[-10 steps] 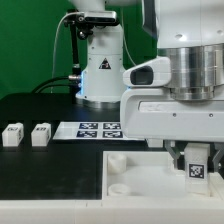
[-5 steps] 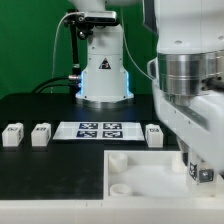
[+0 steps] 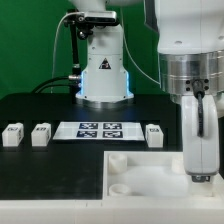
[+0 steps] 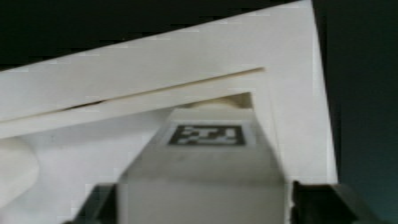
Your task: Assemble one leg
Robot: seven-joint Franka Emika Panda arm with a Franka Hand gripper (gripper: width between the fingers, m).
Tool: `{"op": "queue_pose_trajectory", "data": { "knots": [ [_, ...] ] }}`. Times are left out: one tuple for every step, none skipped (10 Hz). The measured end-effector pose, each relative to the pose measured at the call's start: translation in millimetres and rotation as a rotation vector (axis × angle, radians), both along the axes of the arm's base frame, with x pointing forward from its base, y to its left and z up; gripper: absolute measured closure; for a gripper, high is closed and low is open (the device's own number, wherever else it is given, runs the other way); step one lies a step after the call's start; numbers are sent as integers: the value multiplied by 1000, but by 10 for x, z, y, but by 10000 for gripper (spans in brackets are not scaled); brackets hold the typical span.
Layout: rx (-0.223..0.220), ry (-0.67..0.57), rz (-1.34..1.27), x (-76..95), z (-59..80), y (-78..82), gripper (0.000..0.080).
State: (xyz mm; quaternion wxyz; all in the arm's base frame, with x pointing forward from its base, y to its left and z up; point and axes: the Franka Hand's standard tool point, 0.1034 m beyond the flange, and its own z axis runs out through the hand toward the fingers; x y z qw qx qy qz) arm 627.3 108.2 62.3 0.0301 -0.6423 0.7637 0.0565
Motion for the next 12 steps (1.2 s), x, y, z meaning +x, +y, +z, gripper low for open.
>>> {"op": "queue_pose_trajectory", "data": {
  "knots": [
    [-7, -11, 115, -33, -11, 36, 329],
    [-18, -26, 285, -47, -1, 81, 191],
    [-29, -43, 464, -49, 14, 106, 162],
    [-26, -52, 560, -48, 7, 86, 153],
    [-24, -62, 653, -46, 6, 72, 153],
    [-22, -70, 739, -46, 6, 71, 153],
    [-30, -83, 912, -39, 16, 67, 151],
    [-53, -98, 1160, -15, 57, 87, 151],
    [-60, -131, 1325, 18, 68, 127, 151],
    [-77, -166, 1464, 31, 43, 136, 151],
    [-79, -173, 1554, 12, 12, 114, 151],
    [-80, -174, 1544, 20, 19, 117, 151]
  ]
}}
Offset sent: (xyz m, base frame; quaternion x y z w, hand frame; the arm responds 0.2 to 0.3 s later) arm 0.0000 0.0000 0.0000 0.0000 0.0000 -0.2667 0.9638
